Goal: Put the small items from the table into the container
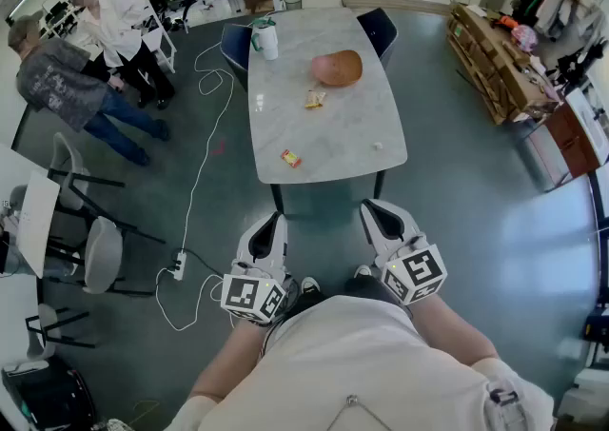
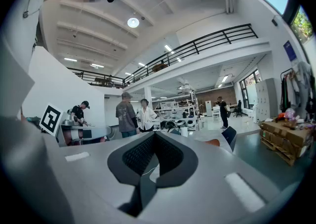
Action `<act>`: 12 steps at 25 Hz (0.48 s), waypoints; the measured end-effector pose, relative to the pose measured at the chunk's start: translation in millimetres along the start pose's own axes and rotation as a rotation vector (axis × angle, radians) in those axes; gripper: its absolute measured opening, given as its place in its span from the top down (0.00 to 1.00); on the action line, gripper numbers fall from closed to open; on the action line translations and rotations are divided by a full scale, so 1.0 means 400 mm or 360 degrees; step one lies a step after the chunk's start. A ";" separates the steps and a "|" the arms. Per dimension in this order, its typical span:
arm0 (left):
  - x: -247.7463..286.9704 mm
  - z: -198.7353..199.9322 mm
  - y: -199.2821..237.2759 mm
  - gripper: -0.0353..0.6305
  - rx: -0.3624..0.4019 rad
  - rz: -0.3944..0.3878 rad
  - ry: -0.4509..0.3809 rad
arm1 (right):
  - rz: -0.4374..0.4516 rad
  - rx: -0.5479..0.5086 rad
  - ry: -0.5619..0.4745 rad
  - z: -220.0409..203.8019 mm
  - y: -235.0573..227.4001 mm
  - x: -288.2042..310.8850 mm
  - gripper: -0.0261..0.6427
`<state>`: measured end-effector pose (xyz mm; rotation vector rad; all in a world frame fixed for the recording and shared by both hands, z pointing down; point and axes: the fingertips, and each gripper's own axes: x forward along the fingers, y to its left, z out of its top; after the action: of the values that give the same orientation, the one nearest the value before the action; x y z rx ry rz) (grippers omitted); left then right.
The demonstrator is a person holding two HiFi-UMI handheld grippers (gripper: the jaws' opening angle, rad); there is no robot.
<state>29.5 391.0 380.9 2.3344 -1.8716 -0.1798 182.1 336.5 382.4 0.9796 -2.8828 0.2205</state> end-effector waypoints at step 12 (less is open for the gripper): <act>0.002 -0.006 0.038 0.94 -0.0018 -0.0053 0.0026 | -0.0095 0.0087 0.0014 -0.021 0.009 0.038 0.92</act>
<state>15.6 387.0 385.9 2.3538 -1.8202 -0.1743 168.2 331.7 392.5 1.0695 -2.8488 0.3002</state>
